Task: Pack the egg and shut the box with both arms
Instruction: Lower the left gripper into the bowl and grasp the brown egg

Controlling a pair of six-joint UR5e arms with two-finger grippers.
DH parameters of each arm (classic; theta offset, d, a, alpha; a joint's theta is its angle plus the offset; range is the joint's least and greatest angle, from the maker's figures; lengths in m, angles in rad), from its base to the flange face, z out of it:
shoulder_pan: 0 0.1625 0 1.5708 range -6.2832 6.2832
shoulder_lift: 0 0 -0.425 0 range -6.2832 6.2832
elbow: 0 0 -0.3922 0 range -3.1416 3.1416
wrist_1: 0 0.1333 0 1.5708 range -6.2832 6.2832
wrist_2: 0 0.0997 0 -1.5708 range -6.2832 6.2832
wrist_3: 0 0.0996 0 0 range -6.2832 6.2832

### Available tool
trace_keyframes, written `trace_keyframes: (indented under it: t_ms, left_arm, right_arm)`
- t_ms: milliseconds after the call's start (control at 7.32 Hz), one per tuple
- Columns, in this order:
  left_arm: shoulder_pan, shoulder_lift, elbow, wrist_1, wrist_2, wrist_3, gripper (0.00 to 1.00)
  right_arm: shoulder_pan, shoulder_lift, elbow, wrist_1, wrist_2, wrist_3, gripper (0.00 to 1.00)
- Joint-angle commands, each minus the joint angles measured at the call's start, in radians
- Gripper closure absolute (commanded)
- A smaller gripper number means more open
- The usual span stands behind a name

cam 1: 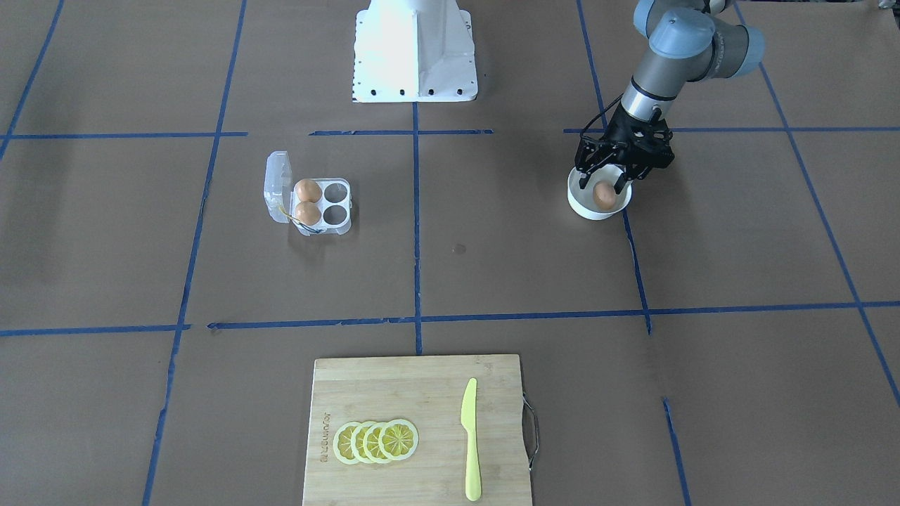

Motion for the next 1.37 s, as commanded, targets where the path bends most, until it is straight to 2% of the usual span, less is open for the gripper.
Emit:
trace_keyframes:
  t_ms: [0, 546, 820, 1230]
  left_arm:
    - [-0.001, -0.005, 0.003, 0.000, -0.001, 0.001, 0.25]
    - [-0.001, -0.006, 0.007, 0.001, -0.001, 0.001, 0.26]
    - [-0.001, -0.029, 0.020, 0.002, -0.001, 0.000, 0.31]
    - [-0.003, -0.042, 0.034, 0.002, -0.001, 0.000, 0.32]
  right_arm:
    - [0.000, 0.000, 0.000, 0.000, 0.000, 0.001, 0.00]
    - [0.000, 0.000, 0.000, 0.002, 0.000, -0.001, 0.00]
    - [0.000, 0.000, 0.000, 0.000, 0.000, -0.001, 0.00]
    - [0.000, 0.001, 0.000, 0.000, 0.000, -0.001, 0.00]
